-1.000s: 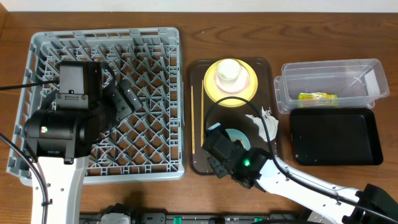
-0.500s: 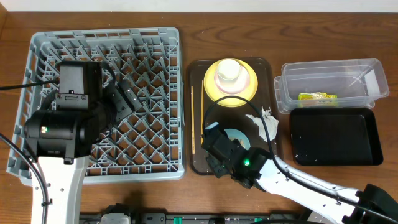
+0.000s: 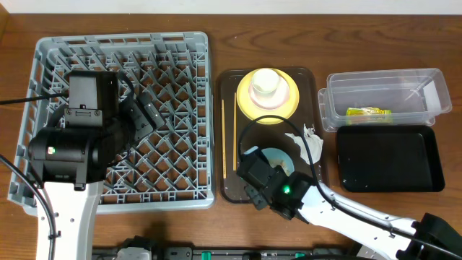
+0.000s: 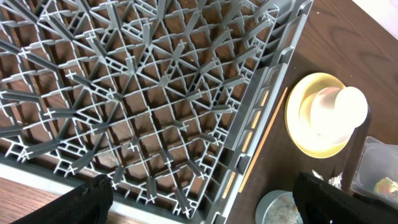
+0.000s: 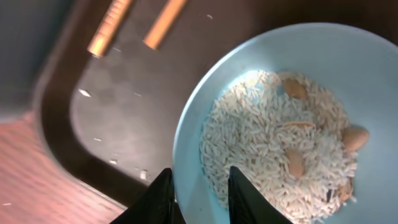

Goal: Sort waste into correct bins and load items into the dishwasher rack
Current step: 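Lower the right gripper and grasp the blue bowl's rim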

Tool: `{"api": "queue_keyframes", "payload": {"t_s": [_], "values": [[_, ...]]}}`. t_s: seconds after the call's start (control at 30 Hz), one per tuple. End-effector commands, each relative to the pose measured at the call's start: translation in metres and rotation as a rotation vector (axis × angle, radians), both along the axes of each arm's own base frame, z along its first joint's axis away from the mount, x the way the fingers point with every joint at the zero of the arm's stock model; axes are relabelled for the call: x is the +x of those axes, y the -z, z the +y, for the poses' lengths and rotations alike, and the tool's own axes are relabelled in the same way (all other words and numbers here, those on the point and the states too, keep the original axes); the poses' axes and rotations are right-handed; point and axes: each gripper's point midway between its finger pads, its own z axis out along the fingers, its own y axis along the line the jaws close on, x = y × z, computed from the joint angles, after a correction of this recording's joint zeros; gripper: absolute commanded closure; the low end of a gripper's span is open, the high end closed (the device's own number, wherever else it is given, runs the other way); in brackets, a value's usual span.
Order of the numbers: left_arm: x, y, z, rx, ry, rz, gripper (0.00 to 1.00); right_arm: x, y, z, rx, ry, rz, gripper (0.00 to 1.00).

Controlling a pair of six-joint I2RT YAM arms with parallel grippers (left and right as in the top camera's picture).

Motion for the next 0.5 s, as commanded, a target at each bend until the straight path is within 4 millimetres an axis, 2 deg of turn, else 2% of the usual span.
{"api": "queue_keyframes", "payload": {"t_s": [0.0,0.3,0.47], "values": [[0.0,-0.002,0.003,0.01,-0.004,-0.005,0.06,0.004,0.002,-0.01,-0.055,0.008,-0.042,0.74],[0.0,-0.002,0.003,0.01,-0.004,-0.005,0.06,0.007,0.003,-0.027,-0.134,0.032,-0.066,0.74],[0.0,-0.002,0.003,0.01,-0.004,-0.005,0.06,0.0,0.005,-0.022,-0.111,0.016,-0.027,0.73]]}}
